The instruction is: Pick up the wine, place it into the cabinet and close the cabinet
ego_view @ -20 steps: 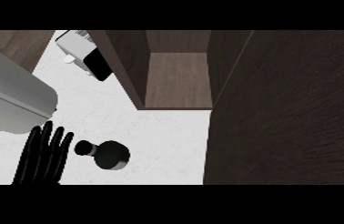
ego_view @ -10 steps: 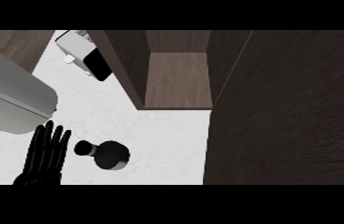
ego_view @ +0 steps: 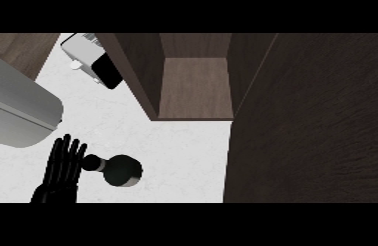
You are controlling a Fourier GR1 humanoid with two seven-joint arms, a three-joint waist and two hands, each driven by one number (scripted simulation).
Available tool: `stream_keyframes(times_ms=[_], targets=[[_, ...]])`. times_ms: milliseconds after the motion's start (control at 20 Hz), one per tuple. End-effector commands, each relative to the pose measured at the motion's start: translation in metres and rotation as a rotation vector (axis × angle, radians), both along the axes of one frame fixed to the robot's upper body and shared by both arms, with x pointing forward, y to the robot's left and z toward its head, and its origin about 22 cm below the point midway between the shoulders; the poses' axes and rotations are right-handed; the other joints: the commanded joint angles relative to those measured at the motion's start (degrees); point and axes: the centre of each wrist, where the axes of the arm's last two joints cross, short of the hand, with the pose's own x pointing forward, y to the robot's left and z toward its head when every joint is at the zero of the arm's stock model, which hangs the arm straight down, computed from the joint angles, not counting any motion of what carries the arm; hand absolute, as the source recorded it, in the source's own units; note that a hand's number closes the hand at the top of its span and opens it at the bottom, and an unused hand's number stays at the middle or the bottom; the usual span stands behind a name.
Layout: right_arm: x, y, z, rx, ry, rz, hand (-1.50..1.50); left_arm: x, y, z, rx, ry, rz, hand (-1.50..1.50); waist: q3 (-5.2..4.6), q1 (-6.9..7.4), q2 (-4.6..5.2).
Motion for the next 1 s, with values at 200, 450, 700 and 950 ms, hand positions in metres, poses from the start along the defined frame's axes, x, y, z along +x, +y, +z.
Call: stream_keyframes(times_ms=[200,450,700,950], targets=[[-0.03,-0.003,0.029,0.029,-0.03,0.047,-1.5,0.0,0.003,-0.033,-0.004,0.018,-0.036,-1.5,-0.02,0.04,-0.01],[-0.045,0.005,0.021,0.043,-0.05,0.074,-1.5,0.001,-0.005,-0.046,-0.021,0.002,-0.042,-1.5,-0.01,-0.25,-0.09],[-0.024,-0.001,0.024,0.022,-0.033,0.063,-1.5,-0.014,0.006,-0.058,-0.039,0.017,-0.054,-1.5,0.0,0.29,0.0],[-0.02,0.006,0.026,0.043,-0.046,0.045,-1.5,0.011,0.021,-0.059,-0.006,0.008,-0.052,-1.5,-0.01,0.23,0.03]])
